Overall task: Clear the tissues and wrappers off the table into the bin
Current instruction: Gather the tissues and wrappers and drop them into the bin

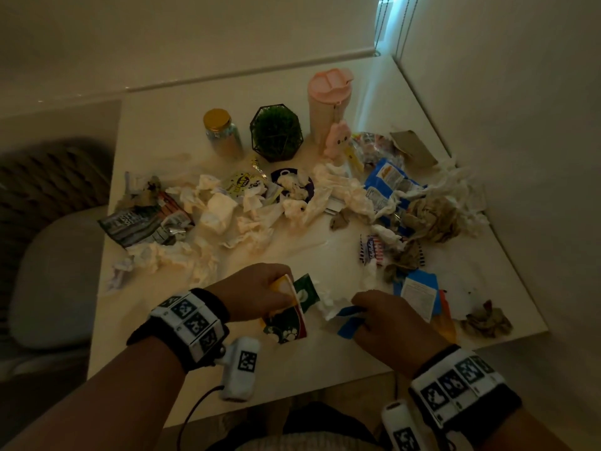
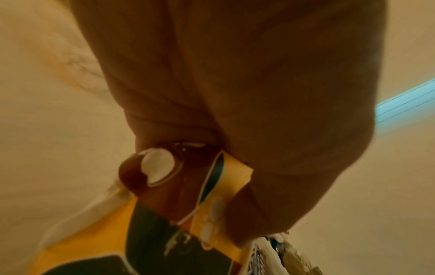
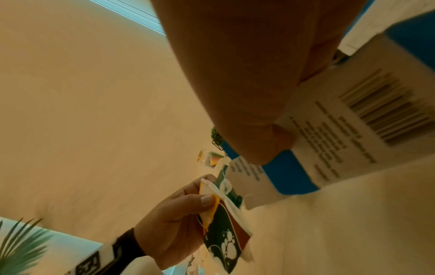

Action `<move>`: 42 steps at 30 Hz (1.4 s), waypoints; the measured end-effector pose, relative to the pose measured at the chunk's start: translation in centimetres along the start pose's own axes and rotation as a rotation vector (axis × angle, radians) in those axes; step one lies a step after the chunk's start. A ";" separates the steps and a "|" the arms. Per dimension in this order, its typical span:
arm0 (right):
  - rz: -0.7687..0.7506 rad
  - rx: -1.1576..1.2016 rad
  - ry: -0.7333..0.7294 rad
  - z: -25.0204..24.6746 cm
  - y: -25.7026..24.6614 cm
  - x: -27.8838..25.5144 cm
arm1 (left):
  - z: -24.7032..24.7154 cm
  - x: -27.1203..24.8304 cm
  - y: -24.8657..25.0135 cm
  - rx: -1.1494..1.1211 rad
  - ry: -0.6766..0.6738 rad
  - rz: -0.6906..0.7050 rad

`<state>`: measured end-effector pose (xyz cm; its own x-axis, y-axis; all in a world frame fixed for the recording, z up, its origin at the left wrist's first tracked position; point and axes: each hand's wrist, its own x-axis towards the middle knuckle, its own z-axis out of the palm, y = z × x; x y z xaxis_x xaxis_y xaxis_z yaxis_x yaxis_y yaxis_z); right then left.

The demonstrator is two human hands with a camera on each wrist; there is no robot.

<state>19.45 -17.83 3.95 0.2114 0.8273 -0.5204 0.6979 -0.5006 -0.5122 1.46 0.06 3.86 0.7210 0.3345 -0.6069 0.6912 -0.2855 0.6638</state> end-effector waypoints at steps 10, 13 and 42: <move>0.085 0.540 0.087 -2.1 0.5 -1.6 | 0.1 -0.5 -0.4 -0.038 0.021 -0.018; 0.142 0.645 0.185 -2.3 2.0 -0.8 | 0.8 0.0 0.7 -0.060 -0.046 -0.035; 0.024 -0.078 0.014 2.0 -0.3 5.5 | -1.1 -5.7 -5.9 -0.235 0.351 -0.226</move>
<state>19.03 -13.65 -0.17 0.2379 0.8194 -0.5216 0.7436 -0.4991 -0.4449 -6.81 0.82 3.91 0.4657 0.6595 -0.5900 0.7701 0.0264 0.6374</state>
